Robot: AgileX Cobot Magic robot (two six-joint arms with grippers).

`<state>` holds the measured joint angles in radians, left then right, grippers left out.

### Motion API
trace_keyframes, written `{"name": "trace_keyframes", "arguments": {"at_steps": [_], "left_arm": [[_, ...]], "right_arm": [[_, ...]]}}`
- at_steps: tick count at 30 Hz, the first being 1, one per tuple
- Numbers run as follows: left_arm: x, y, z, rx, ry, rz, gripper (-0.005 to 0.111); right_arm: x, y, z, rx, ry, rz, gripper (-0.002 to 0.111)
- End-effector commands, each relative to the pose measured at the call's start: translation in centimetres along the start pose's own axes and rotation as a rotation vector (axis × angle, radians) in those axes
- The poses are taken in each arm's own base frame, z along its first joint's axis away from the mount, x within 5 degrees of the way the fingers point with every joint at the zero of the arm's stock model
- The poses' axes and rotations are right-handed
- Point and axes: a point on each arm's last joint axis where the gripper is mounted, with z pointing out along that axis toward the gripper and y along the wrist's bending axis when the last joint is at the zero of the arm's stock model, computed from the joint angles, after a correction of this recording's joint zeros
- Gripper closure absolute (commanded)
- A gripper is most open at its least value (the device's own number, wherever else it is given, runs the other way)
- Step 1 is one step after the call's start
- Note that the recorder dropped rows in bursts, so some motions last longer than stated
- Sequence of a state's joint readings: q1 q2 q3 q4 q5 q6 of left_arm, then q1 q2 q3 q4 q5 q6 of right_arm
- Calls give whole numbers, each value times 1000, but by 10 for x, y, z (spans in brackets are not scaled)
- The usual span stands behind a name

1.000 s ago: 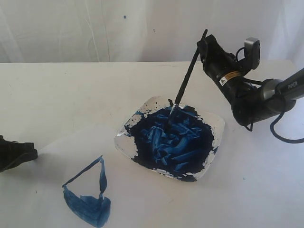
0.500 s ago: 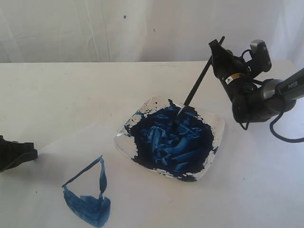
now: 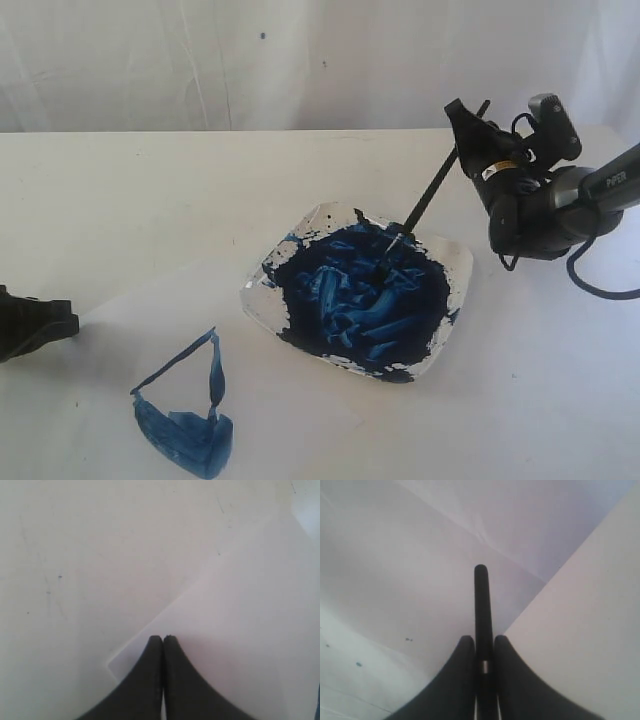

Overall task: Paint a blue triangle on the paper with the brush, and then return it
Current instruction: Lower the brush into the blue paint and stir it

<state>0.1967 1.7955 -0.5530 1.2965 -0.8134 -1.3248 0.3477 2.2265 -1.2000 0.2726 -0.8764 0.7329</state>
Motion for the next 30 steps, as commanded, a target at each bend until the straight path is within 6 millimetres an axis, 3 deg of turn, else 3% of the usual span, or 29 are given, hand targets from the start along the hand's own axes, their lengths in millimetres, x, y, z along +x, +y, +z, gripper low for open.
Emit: {"name": "trace_keyframes", "arguments": {"at_steps": [1,6,23,30], "left_arm": [[8,12,1,-116,67,6,107],[8,12,1,-116,67,6,107],[8,12,1,-116,67,6,107],[8,12,1,-116,67,6,107]], "right_arm": [[-1,-7,0,53,15,-5,108],[1,-9,-1,68,37,-87,108],[3,-13,-1,110,65,-78,108],[4,-14,-1,115,80,-149,105]]}}
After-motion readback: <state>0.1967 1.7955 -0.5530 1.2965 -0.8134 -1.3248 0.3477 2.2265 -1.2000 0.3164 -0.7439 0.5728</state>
